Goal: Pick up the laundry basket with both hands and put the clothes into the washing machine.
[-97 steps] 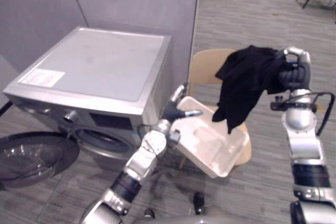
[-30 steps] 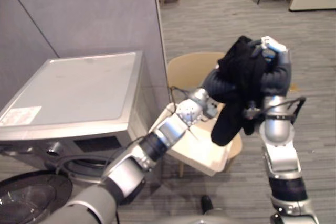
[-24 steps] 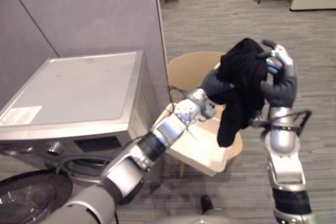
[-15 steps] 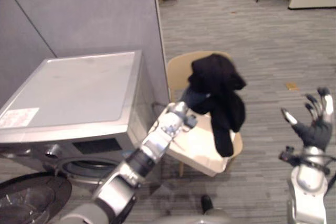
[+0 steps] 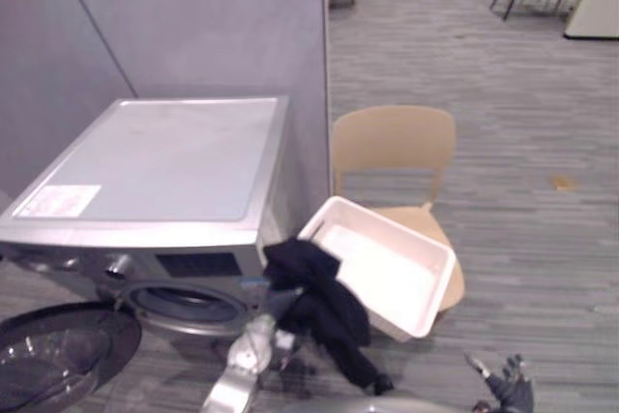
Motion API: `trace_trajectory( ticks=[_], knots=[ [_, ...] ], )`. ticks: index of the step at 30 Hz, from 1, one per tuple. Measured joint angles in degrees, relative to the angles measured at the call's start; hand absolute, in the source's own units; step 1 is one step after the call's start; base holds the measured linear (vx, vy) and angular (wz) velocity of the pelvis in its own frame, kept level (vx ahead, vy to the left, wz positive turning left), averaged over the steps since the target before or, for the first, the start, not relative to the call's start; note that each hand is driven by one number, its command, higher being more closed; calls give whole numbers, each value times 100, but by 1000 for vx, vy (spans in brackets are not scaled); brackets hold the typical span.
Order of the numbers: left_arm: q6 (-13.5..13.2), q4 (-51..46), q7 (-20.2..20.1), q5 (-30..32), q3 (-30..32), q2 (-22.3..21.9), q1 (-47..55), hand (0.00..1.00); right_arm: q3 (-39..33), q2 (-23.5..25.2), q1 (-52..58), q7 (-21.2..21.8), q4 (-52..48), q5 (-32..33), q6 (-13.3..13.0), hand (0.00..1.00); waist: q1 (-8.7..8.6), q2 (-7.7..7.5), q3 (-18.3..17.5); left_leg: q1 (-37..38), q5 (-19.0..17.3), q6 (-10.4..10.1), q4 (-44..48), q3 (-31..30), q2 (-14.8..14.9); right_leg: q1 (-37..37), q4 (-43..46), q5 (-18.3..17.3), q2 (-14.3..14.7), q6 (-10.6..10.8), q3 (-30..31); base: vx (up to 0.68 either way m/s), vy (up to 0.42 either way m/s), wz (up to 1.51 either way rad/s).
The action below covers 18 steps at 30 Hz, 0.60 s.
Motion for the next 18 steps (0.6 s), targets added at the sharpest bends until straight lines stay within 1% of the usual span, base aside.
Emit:
trace_trajectory(
  ticks=[1,2,3,4,6,8,9,10,12,14,15,16,17,18],
  knots=[
    [11,290,9,23,215,-12,126,100,-136,10,-92,80,525,99,23,0,90,-14,8,-20,-1,2,11,-90,0,24,24,-36,-15,-13,-97,76,-22,48],
    [105,762,50,109,541,-27,271,100,-357,7,-238,97,1337,204,145,0,158,-30,24,-33,0,4,46,-230,6,77,89,-118,-37,-10,-244,87,-29,62],
    [185,1077,103,192,806,-103,312,100,-532,5,-320,99,1779,310,213,0,182,-32,24,-25,15,27,49,-325,4,106,189,-193,-62,-7,-355,99,-32,53],
    [211,1174,148,229,891,-128,319,100,-588,2,-357,98,1935,329,234,0,192,-33,24,-18,15,28,48,-354,3,113,230,-224,-72,5,-390,83,-17,36],
    [210,1442,193,230,1202,-234,374,100,-679,-2,-404,101,2330,378,261,0,278,-46,46,113,11,17,37,-415,4,178,410,-362,-87,-3,-453,68,-9,19],
    [212,1680,276,227,1342,-313,365,100,-820,-7,-525,102,2511,372,373,0,290,-72,54,151,8,12,30,-461,0,177,558,-474,-118,3,-511,24,-12,19],
    [222,1858,276,205,1491,-386,309,100,-912,-7,-638,99,2619,371,421,0,264,-105,82,150,8,13,40,-544,-18,168,679,-556,-159,4,-592,-5,-18,33],
    [241,1874,324,212,1595,-409,271,100,-1001,6,-708,85,2688,376,480,0,285,-114,126,145,10,14,43,-623,-42,159,800,-635,-197,7,-678,-20,-17,35],
    [250,1940,434,196,1781,-506,235,100,-997,-1,-786,83,2745,385,514,0,295,-116,165,115,10,14,56,-740,-74,81,1032,-790,-273,14,-760,-33,-22,29],
    [248,1939,541,78,1957,-556,179,100,-931,10,-965,86,2788,389,520,0,331,-218,222,-69,13,9,178,-782,-121,-213,1487,-1006,-382,-9,-785,-57,-39,20],
    [249,1939,566,11,1992,-585,121,100,-875,11,-1033,86,2795,385,522,0,346,-267,251,-211,13,9,257,-846,-158,-368,1670,-1090,-437,-7,-799,-89,-85,54],
    [247,1927,652,-83,2016,-621,-95,100,-740,-10,-1246,81,2797,383,527,0,392,-333,390,-598,24,-8,504,-1084,-280,-700,2099,-1281,-621,-21,-961,-129,-114,104],
    [245,1858,657,-141,2095,-686,-287,100,-702,-33,-1458,67,2796,384,560,0,465,-401,637,-918,84,-62,668,-1344,-361,-890,2392,-1421,-780,-75,-1226,-118,-107,118],
    [243,1806,663,-183,2097,-695,-296,100,-697,-48,-1520,61,2796,385,581,0,463,-407,666,-1068,135,-82,700,-1475,-398,-983,2496,-1487,-836,-86,-1332,-115,-122,120]
  ],
)
